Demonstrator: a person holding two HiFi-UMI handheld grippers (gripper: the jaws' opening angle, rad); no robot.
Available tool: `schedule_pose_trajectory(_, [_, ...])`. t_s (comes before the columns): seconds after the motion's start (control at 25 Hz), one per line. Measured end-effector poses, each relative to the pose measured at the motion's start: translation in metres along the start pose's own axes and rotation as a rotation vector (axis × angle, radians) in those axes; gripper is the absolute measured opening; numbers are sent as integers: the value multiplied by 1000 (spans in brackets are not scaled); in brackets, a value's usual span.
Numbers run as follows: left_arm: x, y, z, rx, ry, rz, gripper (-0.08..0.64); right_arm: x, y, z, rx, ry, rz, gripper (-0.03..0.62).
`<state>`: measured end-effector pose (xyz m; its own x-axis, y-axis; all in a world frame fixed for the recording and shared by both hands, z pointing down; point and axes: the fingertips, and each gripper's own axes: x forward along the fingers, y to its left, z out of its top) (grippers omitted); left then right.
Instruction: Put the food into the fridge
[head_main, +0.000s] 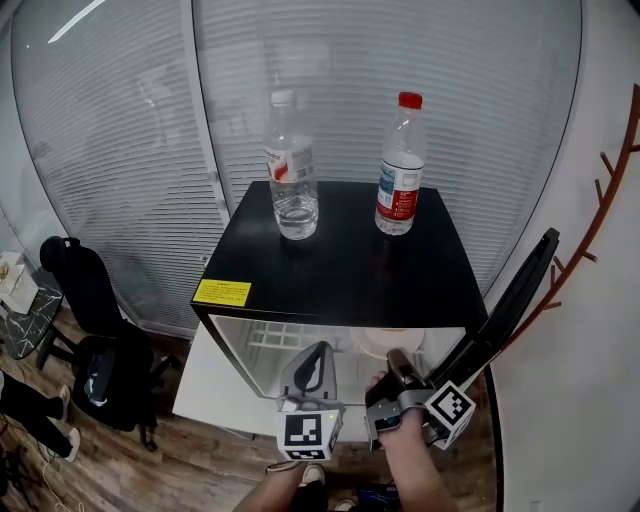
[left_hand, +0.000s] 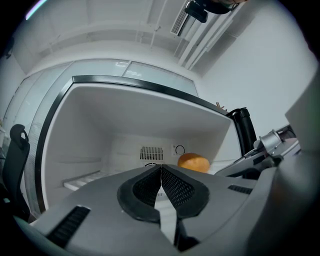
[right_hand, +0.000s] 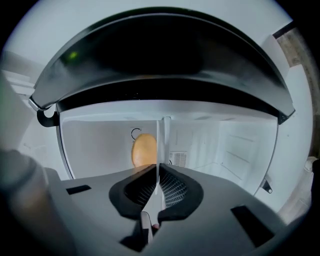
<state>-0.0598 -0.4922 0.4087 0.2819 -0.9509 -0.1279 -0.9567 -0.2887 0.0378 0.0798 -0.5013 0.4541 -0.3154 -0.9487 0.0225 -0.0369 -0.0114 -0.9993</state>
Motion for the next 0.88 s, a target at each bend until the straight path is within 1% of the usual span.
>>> schedule_pose_trajectory(0.36, [5, 8, -2, 4, 7, 6, 28, 10, 9, 1, -11, -9, 31, 37])
schedule_pose_trajectory(0.64, [7, 6, -3, 3, 5, 6, 28, 9, 6, -1, -17, -8, 0, 38])
schedule_pose_trajectory(0.88, [6, 4, 0, 0, -1, 4, 28, 7, 7, -2, -1, -5, -3, 38])
